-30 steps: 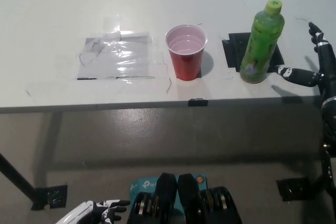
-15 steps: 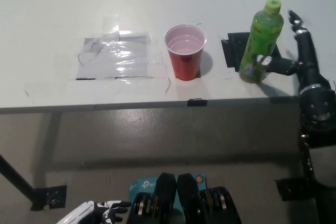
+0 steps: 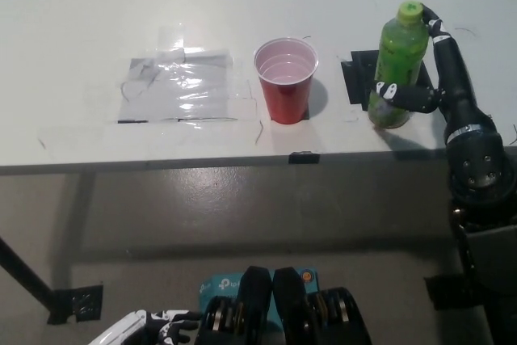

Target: The robot uses its right hand to pick up a bottle kept in the middle of the desk and tilt it into a cup kept next to it to pour water out

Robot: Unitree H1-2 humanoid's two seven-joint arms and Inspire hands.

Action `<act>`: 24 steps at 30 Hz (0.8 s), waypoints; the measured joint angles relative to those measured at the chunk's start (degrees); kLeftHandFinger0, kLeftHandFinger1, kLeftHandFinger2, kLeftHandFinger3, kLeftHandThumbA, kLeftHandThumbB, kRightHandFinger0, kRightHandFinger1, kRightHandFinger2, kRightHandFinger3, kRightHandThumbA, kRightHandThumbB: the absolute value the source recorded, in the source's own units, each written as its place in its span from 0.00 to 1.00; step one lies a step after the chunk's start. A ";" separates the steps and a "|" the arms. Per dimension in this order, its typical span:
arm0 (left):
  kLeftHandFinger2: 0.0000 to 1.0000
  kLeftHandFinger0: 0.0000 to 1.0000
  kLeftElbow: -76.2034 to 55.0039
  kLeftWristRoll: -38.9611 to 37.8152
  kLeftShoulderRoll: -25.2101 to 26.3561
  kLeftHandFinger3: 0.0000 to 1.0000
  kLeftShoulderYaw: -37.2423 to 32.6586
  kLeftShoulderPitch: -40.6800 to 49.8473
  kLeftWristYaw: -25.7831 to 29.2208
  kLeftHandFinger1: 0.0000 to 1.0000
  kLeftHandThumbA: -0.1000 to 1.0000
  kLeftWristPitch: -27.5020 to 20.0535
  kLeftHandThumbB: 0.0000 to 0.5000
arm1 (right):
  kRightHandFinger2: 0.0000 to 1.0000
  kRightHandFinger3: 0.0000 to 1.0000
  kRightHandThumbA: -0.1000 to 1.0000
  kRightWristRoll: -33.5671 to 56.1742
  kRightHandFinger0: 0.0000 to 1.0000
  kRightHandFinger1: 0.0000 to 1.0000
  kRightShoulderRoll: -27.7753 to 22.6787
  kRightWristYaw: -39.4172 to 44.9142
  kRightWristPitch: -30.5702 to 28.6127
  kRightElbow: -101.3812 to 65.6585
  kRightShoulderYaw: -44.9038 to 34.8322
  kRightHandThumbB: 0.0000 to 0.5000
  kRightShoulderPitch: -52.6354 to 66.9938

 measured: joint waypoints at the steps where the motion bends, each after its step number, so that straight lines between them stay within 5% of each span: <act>1: 0.85 0.88 0.00 0.06 -0.09 1.00 -0.04 0.04 0.00 0.88 1.00 0.00 0.94 | 1.00 1.00 0.90 -0.11 1.00 1.00 -0.09 -0.09 -0.01 0.27 -0.05 1.00 -0.03; 24: 0.90 0.87 0.03 0.77 -0.41 1.00 -1.00 0.35 -0.07 0.90 1.00 -0.03 0.96 | 1.00 1.00 0.88 -1.74 1.00 1.00 0.19 -2.74 -1.08 9.20 -0.54 1.00 -2.80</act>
